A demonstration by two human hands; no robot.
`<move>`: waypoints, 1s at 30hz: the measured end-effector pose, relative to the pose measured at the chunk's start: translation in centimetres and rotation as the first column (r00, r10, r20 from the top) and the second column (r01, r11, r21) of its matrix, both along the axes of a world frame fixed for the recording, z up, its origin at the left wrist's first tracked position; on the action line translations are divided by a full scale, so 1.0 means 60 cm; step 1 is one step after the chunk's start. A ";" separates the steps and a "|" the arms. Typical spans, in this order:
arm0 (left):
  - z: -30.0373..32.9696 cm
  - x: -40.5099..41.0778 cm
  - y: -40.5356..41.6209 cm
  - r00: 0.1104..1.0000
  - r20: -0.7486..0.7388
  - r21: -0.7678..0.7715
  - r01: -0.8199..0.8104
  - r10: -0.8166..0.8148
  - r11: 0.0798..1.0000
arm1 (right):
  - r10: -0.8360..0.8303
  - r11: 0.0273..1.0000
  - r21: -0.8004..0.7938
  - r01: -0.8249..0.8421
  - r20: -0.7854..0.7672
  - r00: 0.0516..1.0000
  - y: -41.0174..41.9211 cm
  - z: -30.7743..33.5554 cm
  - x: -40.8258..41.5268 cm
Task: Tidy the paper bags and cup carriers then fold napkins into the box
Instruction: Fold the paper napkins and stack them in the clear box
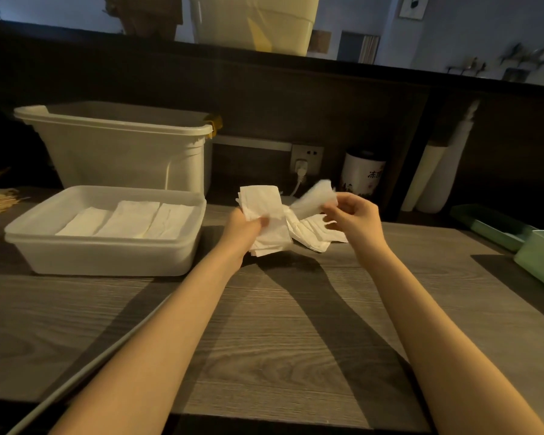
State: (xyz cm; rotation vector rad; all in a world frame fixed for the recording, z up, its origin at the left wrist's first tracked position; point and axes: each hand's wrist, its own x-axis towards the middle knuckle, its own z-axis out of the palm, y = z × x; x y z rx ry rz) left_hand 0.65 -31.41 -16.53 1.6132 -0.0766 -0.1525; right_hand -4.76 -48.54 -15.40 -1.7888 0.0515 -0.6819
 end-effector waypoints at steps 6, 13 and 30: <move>0.004 -0.008 -0.003 0.997 -0.053 -0.041 0.047 -0.049 0.998 | 0.129 0.976 0.187 -0.114 -0.071 0.989 0.007 0.006 0.001; 0.014 -0.024 -0.008 0.960 -0.197 -0.355 0.118 -0.198 0.927 | 0.123 0.990 0.083 -0.113 -0.131 0.984 0.024 -0.011 0.006; 0.007 -0.011 -0.003 0.993 -0.042 -0.146 0.099 -0.106 0.984 | 0.105 0.967 0.246 -0.063 -0.161 0.981 0.024 -0.003 0.006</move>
